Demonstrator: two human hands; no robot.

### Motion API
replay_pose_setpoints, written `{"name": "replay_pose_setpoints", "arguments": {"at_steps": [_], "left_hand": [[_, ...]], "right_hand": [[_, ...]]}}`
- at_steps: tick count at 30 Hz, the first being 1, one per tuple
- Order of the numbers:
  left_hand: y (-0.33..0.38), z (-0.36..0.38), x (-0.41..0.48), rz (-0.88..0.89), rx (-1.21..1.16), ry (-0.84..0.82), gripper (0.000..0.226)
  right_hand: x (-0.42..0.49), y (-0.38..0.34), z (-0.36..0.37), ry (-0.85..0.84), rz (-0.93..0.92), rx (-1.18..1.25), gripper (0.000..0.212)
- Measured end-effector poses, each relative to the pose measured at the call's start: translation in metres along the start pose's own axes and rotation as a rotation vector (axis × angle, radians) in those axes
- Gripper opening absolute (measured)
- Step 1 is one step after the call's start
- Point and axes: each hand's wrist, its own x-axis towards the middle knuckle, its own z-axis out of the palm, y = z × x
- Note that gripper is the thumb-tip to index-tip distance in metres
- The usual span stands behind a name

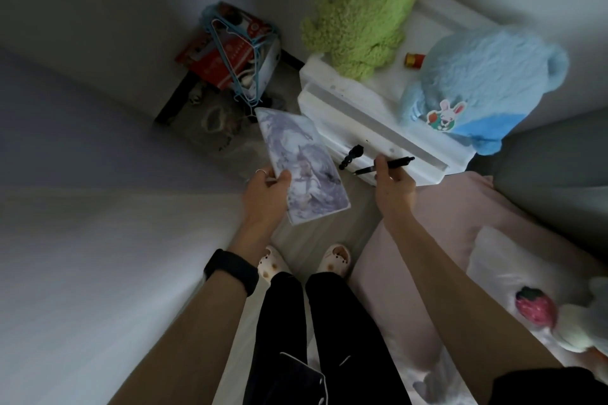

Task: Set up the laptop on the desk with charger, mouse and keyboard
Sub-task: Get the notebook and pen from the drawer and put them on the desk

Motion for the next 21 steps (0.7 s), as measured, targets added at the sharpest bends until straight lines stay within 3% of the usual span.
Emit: {"name": "replay_pose_setpoints", "arguments": {"at_steps": [4,13,16,21], "left_hand": [[0.013,0.011,0.009,0.048,0.028,-0.023,0.013],[0.039,0.034,0.013,0.08,0.099,-0.037,0.022],[0.037,0.024,0.009,0.044,0.101,-0.025,0.021],[0.03,-0.009,-0.014,0.007,0.128,-0.02,0.017]], "right_hand": [[0.011,-0.01,-0.004,0.026,-0.025,0.012,0.038],[0.026,-0.009,-0.015,0.011,-0.05,-0.03,0.033],[0.018,-0.004,-0.019,-0.012,-0.035,-0.052,0.048],[-0.02,-0.011,-0.039,-0.126,-0.089,-0.226,0.047]]}}
